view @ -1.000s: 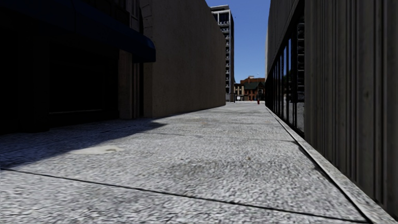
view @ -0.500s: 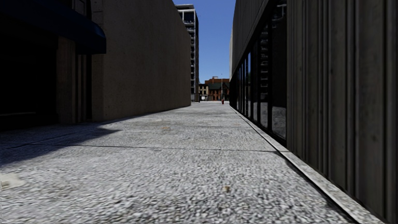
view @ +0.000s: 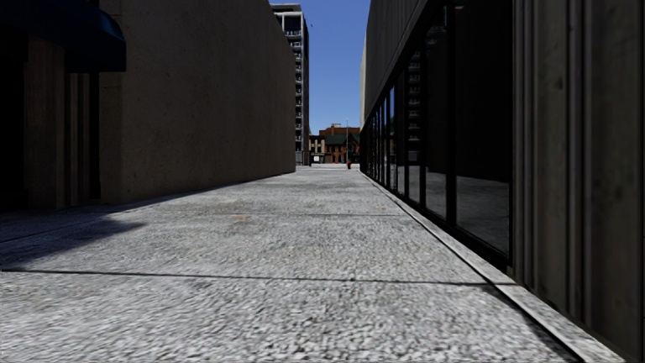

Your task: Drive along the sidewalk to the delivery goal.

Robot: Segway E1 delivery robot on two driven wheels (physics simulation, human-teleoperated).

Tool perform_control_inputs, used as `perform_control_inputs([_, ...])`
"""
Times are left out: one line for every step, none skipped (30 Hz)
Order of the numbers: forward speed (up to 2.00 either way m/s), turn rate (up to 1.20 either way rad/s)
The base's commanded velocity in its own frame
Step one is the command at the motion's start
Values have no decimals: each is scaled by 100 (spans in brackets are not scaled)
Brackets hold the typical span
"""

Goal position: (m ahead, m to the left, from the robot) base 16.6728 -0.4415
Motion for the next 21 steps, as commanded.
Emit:
perform_control_inputs([200, 0])
perform_control_inputs([200, 0])
perform_control_inputs([200, 0])
perform_control_inputs([200, 0])
perform_control_inputs([200, 0])
perform_control_inputs([200, 0])
perform_control_inputs([200, 0])
perform_control_inputs([200, 0])
perform_control_inputs([200, 0])
perform_control_inputs([200, 0])
perform_control_inputs([200, 0])
perform_control_inputs([200, 0])
perform_control_inputs([200, 0])
perform_control_inputs([200, 0])
perform_control_inputs([200, 0])
perform_control_inputs([200, 0])
perform_control_inputs([200, 0])
perform_control_inputs([200, 0])
perform_control_inputs([200, 0])
perform_control_inputs([200, 0])
perform_control_inputs([200, 0])
